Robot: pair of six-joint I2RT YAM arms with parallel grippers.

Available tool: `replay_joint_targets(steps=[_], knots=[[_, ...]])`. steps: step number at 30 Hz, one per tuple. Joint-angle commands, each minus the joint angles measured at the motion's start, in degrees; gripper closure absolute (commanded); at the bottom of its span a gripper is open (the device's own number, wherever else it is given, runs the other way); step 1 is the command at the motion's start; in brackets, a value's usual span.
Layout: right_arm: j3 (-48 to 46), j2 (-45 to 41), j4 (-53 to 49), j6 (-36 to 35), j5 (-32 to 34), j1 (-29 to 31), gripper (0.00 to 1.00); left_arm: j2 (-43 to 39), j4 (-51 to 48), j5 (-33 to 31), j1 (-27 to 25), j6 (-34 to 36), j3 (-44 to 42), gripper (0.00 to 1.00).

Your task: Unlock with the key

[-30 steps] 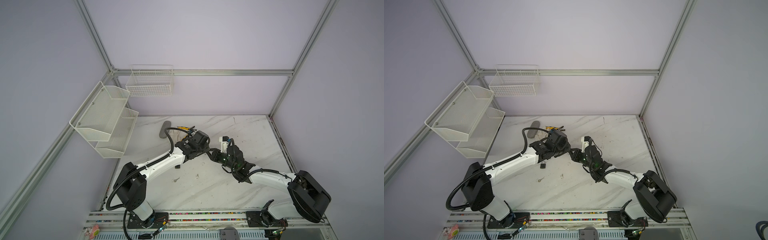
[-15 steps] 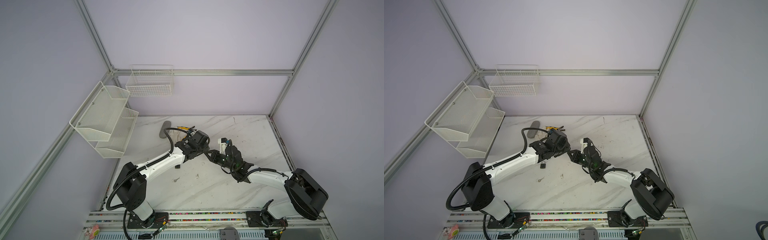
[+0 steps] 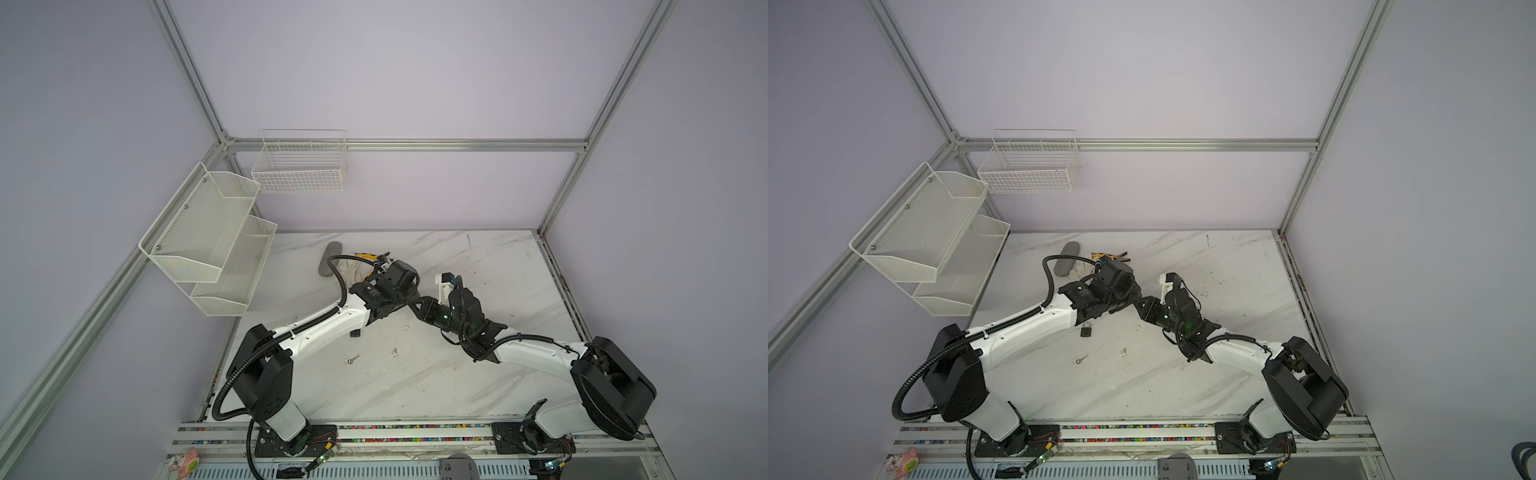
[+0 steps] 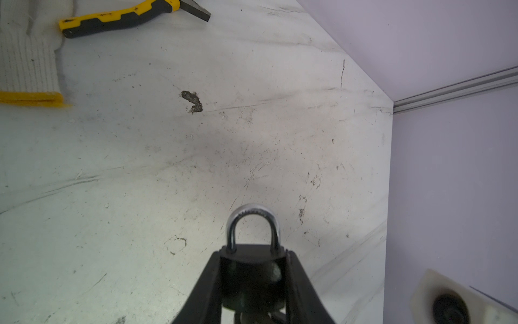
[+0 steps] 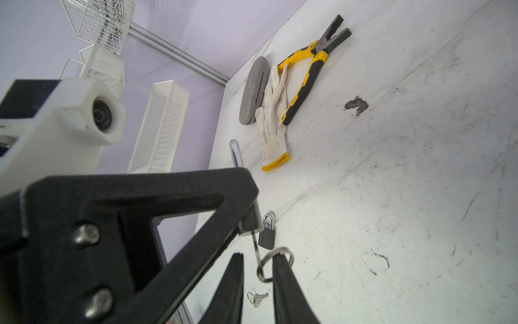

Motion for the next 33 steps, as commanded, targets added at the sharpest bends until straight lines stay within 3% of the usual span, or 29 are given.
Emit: replay_joint_targets(steps=[1, 16, 22, 33], knots=[[1.3, -0.22, -1.22, 0.02, 2.35, 0.06, 0.78, -2.68, 1.98, -0.82, 0.02, -0.54, -1.06, 1.0], [2.52, 0.95, -1.03, 1.77, 1.62, 0.01, 0.95, -4.44, 4.99, 1.92, -0.03, -3.29, -3.17, 1.0], [1.63, 0.88, 3.87, 3.25, -2.3, -0.03, 1.0, -6.49, 9.46, 3.88, 0.23, -5.12, -5.58, 1.0], [-0.07, 0.63, 16.97, 9.59, -14.41, -3.48, 1.0, -11.11, 19.8, 7.01, 0.64, -6.51, -12.05, 1.0]])
